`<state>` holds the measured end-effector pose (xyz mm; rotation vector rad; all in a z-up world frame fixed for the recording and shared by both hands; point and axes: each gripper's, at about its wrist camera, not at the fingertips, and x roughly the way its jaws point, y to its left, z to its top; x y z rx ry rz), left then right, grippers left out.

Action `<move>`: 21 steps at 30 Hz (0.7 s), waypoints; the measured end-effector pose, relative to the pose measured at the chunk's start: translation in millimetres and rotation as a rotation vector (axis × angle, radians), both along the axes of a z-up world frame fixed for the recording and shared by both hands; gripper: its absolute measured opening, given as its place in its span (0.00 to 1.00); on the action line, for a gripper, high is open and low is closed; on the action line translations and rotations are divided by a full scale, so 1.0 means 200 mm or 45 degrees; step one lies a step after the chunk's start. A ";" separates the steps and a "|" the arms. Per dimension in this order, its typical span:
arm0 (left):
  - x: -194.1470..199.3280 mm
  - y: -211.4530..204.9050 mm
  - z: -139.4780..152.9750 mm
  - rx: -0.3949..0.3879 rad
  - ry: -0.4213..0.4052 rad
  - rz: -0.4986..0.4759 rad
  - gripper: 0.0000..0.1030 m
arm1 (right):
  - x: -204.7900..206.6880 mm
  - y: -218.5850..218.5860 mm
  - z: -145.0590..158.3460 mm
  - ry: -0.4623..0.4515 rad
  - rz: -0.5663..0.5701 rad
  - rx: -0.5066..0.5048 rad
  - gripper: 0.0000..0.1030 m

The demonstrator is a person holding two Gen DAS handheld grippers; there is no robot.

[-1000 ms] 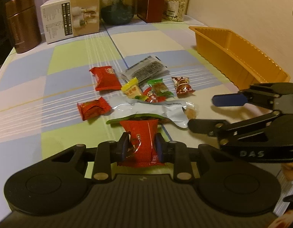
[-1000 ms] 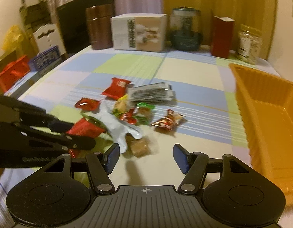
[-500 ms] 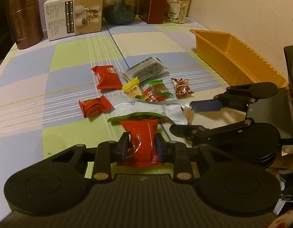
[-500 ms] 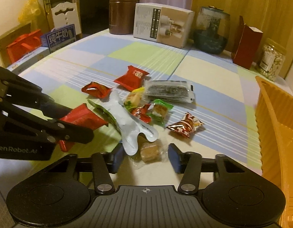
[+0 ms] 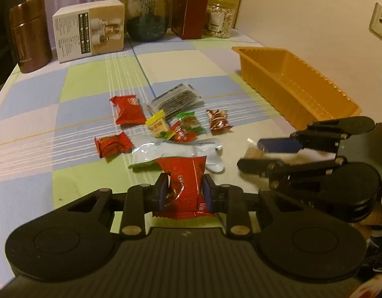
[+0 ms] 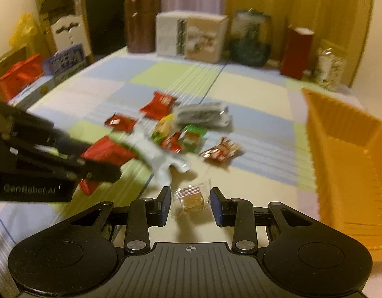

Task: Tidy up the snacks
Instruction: 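Carry both snacks over the orange tray and open both tools to drop them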

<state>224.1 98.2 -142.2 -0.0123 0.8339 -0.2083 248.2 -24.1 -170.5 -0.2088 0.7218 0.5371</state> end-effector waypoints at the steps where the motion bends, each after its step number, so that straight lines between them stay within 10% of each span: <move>1: 0.00 -0.01 0.01 -0.003 -0.006 -0.001 0.25 | -0.01 -0.01 0.02 -0.018 -0.020 0.009 0.34; 21: 0.16 -0.53 0.30 -0.089 -0.184 -0.173 0.25 | -0.13 -0.55 0.35 -0.328 -0.671 0.155 0.34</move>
